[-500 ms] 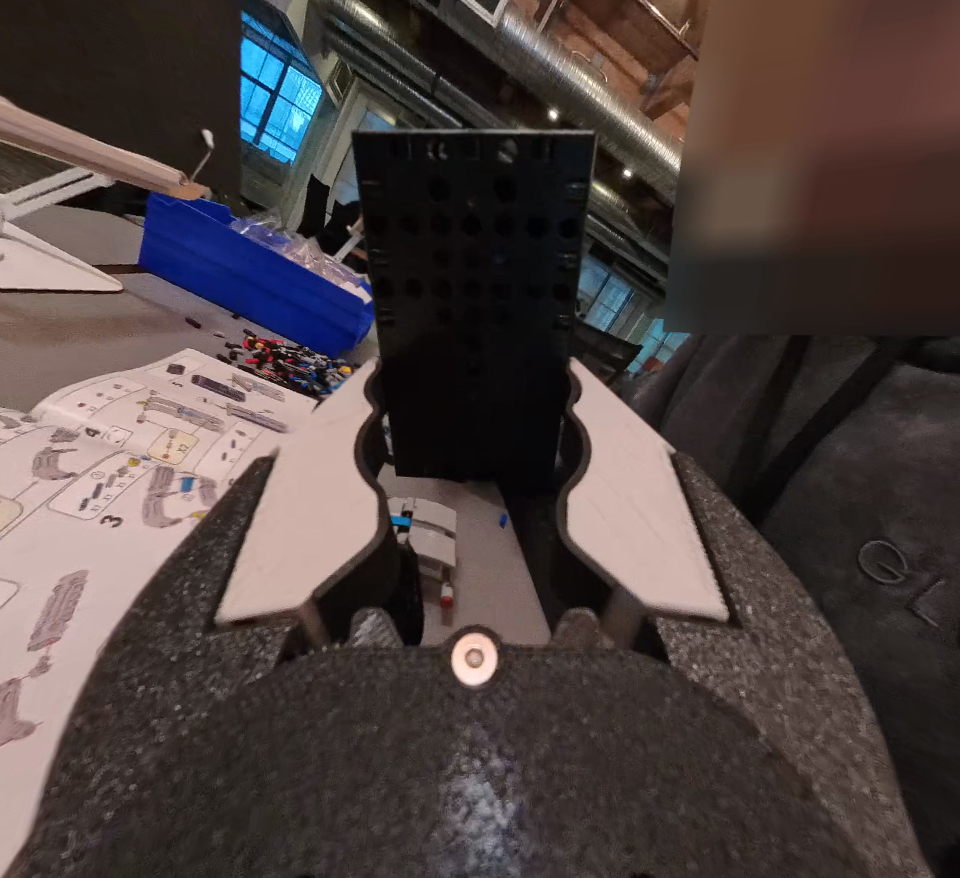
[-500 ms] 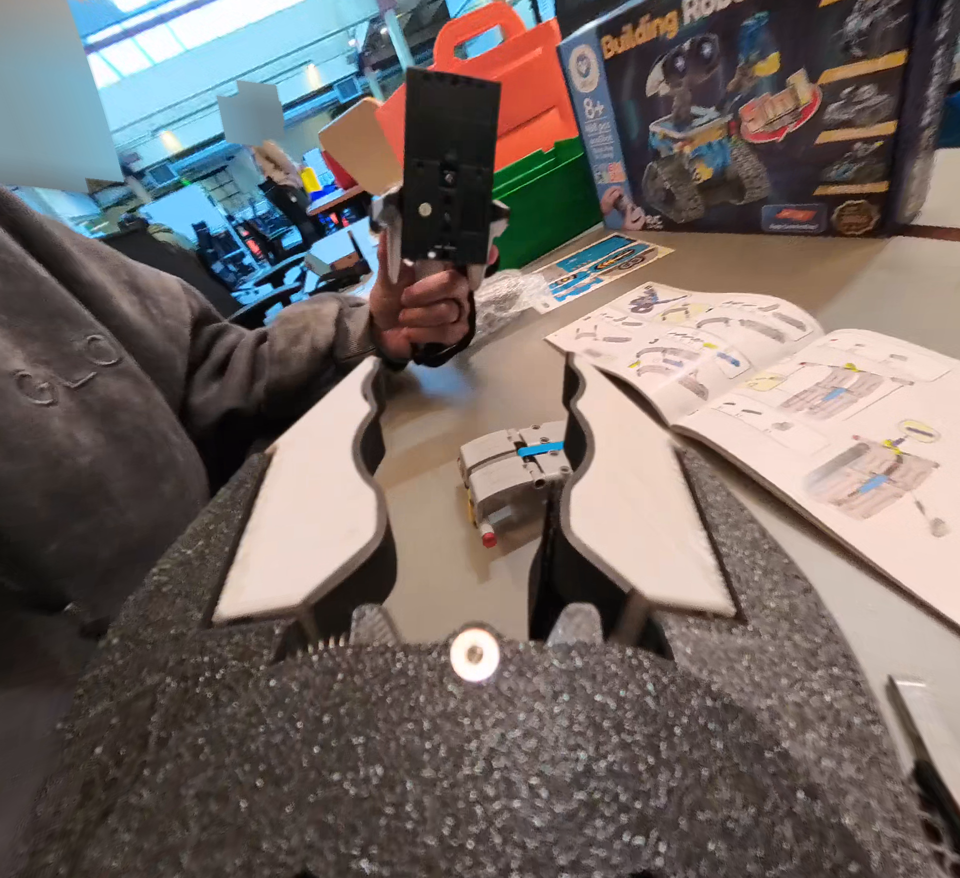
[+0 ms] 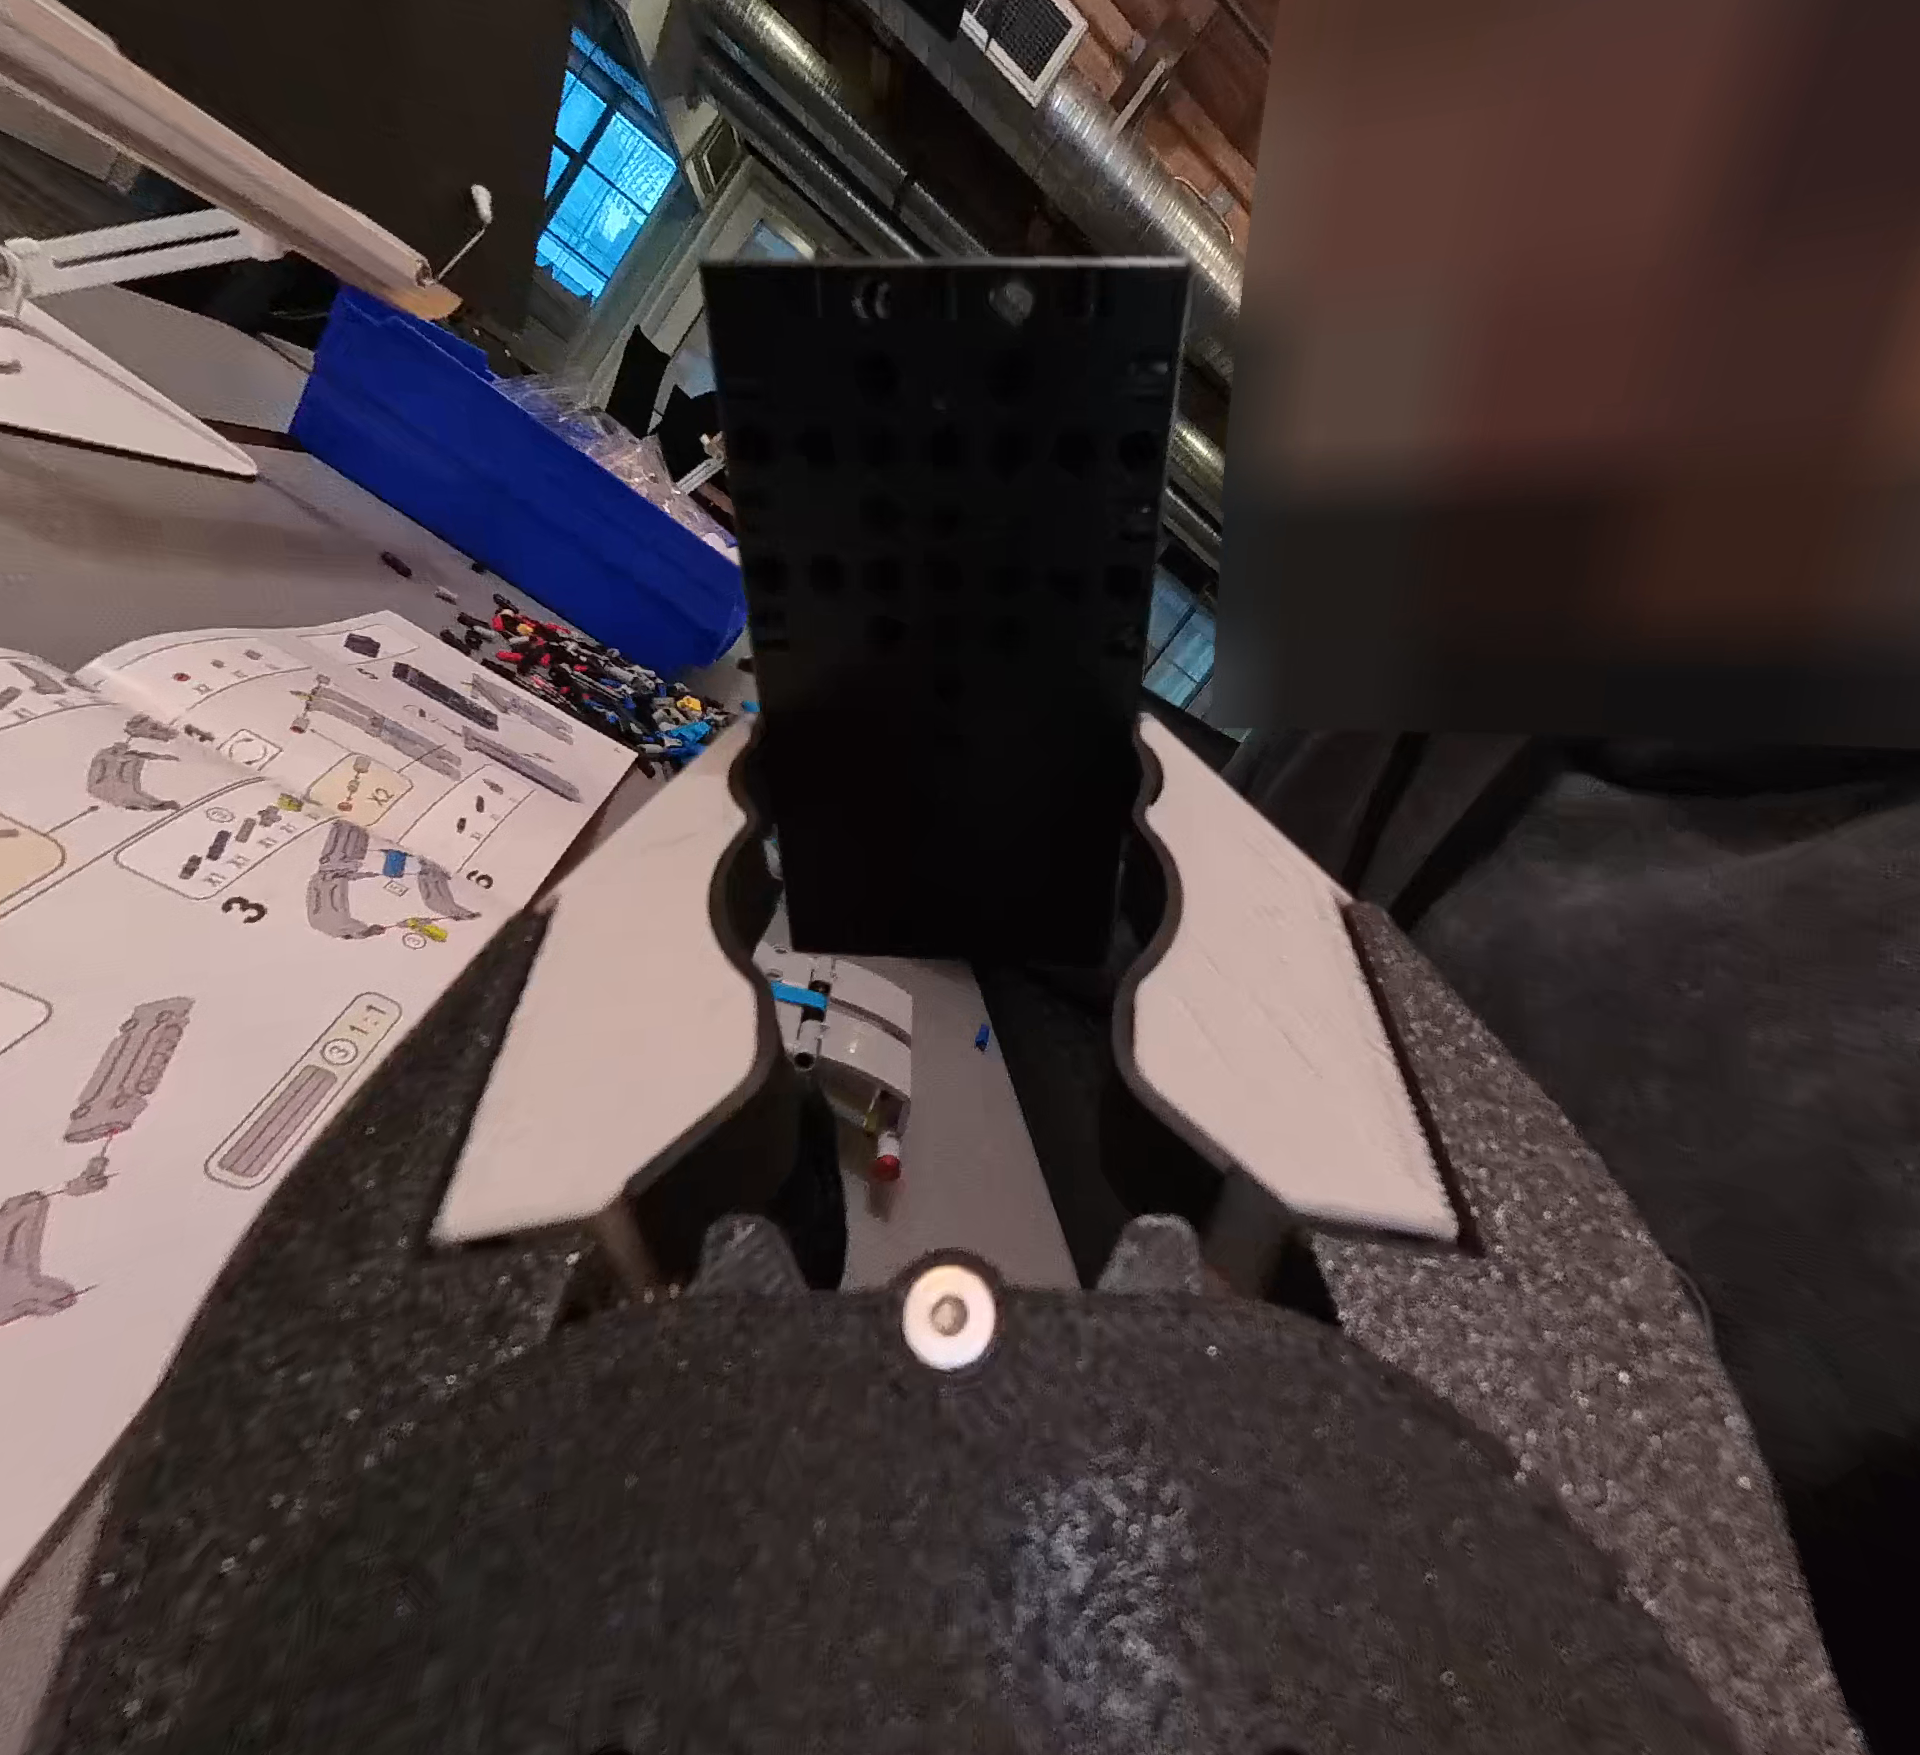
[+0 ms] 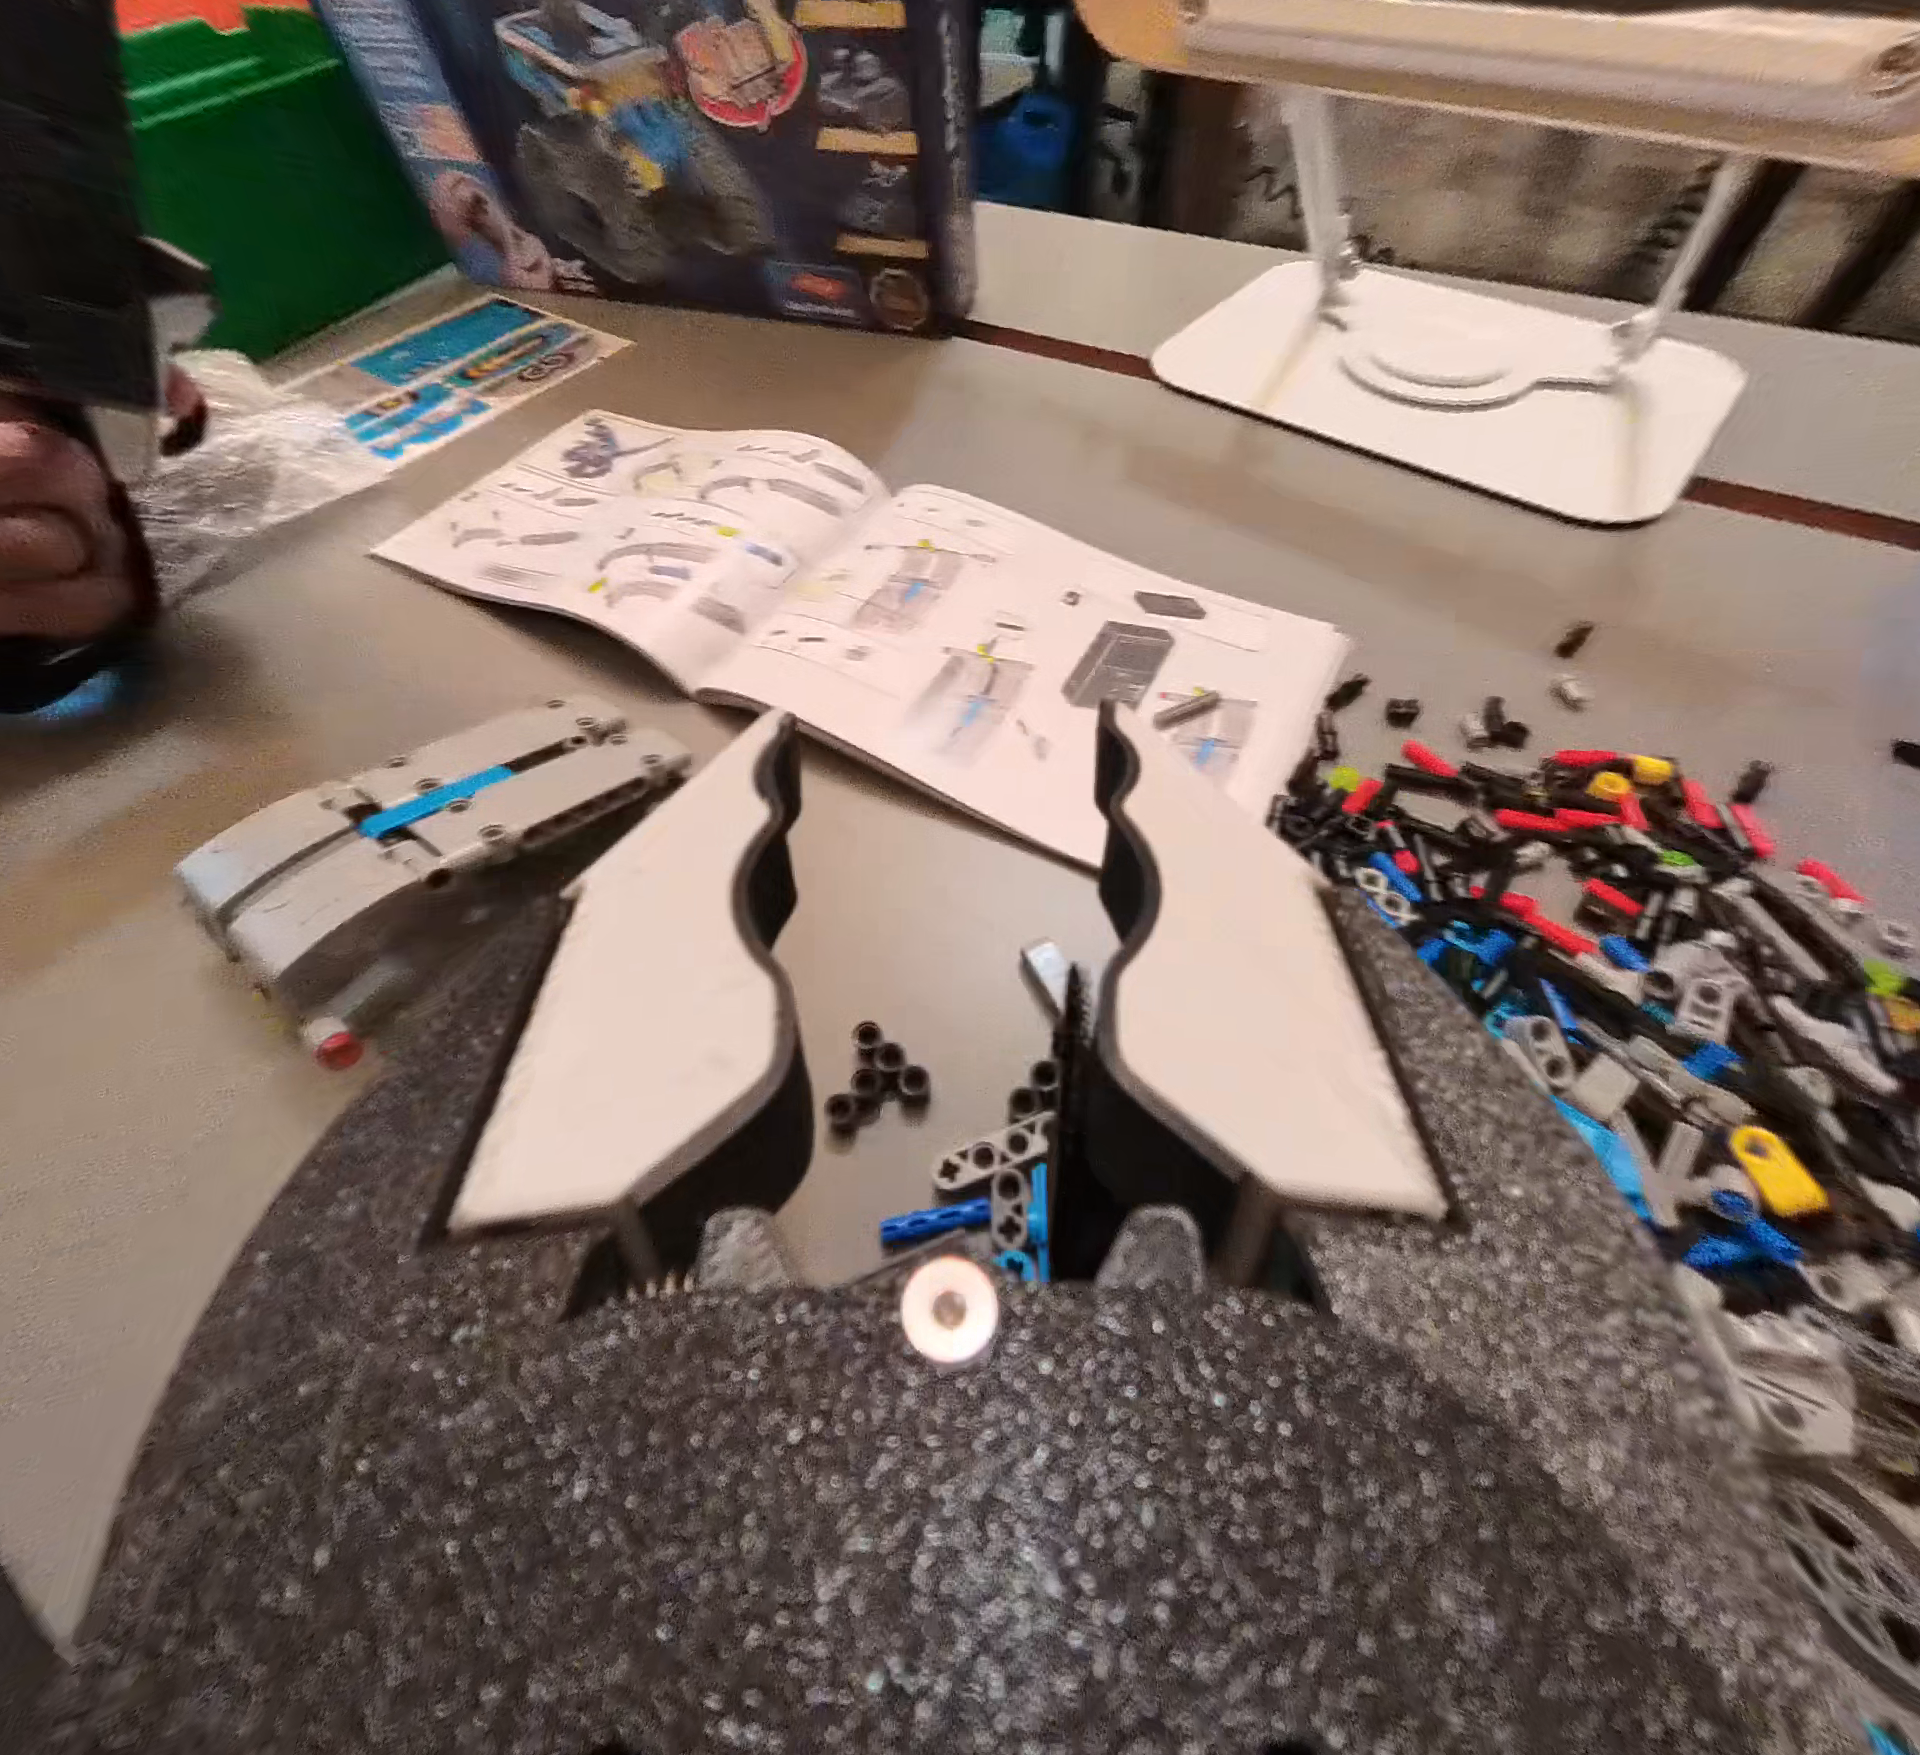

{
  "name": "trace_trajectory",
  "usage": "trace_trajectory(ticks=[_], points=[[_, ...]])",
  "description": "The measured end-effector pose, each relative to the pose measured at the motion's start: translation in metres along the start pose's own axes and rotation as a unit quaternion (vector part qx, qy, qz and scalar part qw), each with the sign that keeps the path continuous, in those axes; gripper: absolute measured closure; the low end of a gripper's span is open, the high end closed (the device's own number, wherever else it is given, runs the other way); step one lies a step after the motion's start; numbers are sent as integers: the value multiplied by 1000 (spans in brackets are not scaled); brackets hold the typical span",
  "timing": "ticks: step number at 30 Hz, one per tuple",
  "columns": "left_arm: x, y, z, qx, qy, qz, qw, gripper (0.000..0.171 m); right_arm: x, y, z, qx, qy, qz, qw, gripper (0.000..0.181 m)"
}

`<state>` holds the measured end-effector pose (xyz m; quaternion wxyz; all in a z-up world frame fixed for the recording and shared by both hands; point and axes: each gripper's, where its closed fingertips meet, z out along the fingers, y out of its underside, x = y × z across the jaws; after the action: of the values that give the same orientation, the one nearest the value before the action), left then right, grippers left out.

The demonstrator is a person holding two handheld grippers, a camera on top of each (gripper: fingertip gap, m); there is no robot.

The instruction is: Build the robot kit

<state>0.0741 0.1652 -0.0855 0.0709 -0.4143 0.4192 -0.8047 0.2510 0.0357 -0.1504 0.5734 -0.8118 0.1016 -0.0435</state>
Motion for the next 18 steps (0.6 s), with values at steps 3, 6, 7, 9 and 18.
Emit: trace_trajectory(ticks=[3,6,7,9,18], points=[[-7,4,1,-12,-20,7,1000,105,8,5,1,-10,16,15,1000,124],[-9,5,1,-14,-21,2,1000,105,15,13,3,-28,23,36,999,126],[-9,6,2,-14,-22,1,1000,106,15,13,4,-29,17,41,999,126],[-10,7,2,-17,-21,-1,1000,105,12,12,5,-26,8,44,999,126],[-11,14,6,-35,-23,1,999,105,2,16,11,-40,-17,40,998,131]])
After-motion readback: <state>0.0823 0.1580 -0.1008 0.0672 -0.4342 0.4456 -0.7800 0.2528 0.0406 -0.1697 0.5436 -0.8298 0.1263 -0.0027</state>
